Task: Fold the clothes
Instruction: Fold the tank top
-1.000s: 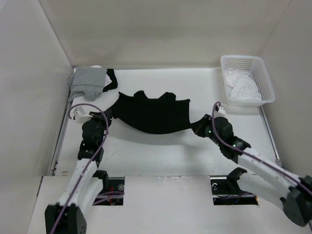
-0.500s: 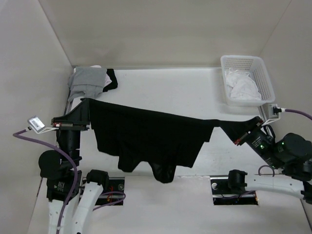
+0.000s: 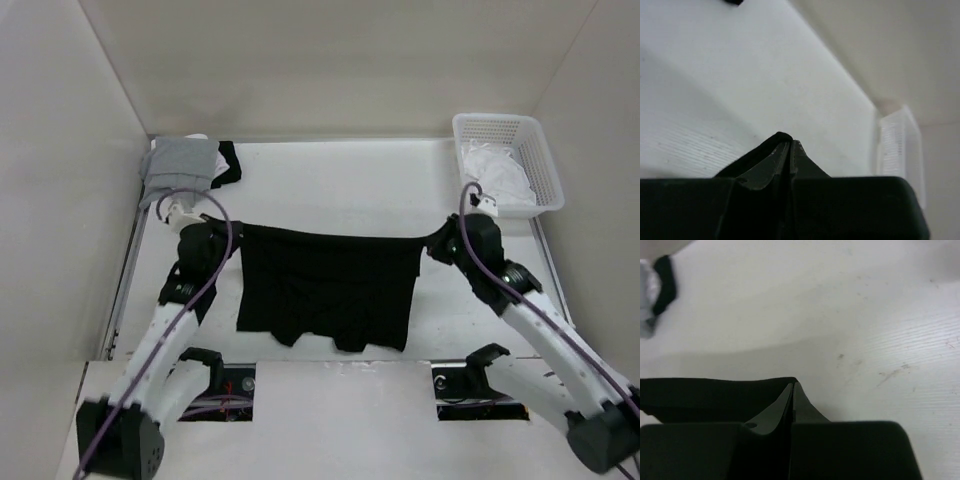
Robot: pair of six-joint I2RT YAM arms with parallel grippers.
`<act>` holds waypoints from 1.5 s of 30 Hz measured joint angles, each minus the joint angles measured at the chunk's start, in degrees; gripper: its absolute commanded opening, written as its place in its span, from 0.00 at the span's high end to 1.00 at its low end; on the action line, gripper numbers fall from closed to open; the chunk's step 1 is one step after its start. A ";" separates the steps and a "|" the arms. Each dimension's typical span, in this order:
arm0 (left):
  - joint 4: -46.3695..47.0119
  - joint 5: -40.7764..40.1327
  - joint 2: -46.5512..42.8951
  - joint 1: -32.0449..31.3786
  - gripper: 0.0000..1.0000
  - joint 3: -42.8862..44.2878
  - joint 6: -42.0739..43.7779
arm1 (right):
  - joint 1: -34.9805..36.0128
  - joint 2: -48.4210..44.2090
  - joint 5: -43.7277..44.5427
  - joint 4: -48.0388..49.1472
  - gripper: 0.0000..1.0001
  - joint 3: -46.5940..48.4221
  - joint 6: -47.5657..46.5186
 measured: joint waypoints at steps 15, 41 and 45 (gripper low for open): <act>23.17 -0.15 46.80 0.42 1.00 15.78 -1.14 | -15.56 37.53 -17.62 18.03 1.00 14.38 -1.36; -3.08 5.81 -23.56 3.48 1.00 -16.83 -5.22 | -3.63 -5.35 -15.61 13.40 1.00 -24.11 9.94; -14.47 4.76 -27.82 2.01 1.00 -17.90 -5.27 | -5.44 -5.20 -15.82 11.91 1.00 -25.46 12.63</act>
